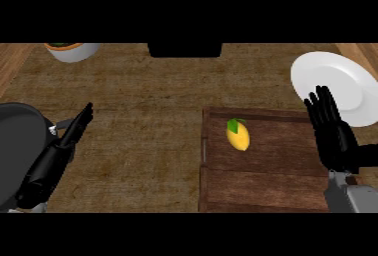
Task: Pick the lemon from the tray and place it in the plate
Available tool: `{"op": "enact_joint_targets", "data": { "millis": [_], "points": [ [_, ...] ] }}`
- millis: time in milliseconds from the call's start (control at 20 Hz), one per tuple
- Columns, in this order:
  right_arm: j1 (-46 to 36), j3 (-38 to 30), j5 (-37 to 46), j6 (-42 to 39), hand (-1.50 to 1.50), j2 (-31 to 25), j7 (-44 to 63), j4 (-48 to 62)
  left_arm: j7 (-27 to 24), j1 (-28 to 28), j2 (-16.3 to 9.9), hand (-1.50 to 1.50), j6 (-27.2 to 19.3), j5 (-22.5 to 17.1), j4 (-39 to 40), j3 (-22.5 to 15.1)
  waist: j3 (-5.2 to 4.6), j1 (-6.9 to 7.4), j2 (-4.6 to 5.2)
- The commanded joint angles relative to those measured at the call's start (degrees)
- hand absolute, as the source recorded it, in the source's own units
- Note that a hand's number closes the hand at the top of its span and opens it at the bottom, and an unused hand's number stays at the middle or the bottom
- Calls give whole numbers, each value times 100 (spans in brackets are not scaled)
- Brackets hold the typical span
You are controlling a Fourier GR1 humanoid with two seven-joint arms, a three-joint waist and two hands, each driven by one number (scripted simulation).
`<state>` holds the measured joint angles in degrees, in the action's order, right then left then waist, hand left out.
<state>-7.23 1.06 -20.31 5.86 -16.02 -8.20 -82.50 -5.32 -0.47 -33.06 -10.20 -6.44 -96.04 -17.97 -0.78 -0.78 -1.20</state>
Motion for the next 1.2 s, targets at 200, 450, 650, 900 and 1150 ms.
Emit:
{"op": "enact_joint_targets", "data": {
  "millis": [200,450,650,900,1150],
  "points": [
    [-1996,851,1478,-526,150,-1468,866,-363,829,321,751,0,-98,-802,765,23,-23,632,222],
    [-2937,1161,3407,100,-150,-2285,1396,81,1264,221,1258,0,-76,-1219,1046,-90,25,497,233],
    [-3543,1545,3579,-10,-150,-1323,1032,884,1667,54,1452,0,-157,-1434,1199,149,76,255,158],
    [-3984,1624,3721,-967,-150,-1519,1582,530,1431,-49,1794,0,-416,-1071,1530,127,74,118,119],
    [-4447,2431,4010,-2328,-150,-1790,2682,625,1558,14,1715,0,-340,-1109,1398,97,60,168,111]
  ]
}}
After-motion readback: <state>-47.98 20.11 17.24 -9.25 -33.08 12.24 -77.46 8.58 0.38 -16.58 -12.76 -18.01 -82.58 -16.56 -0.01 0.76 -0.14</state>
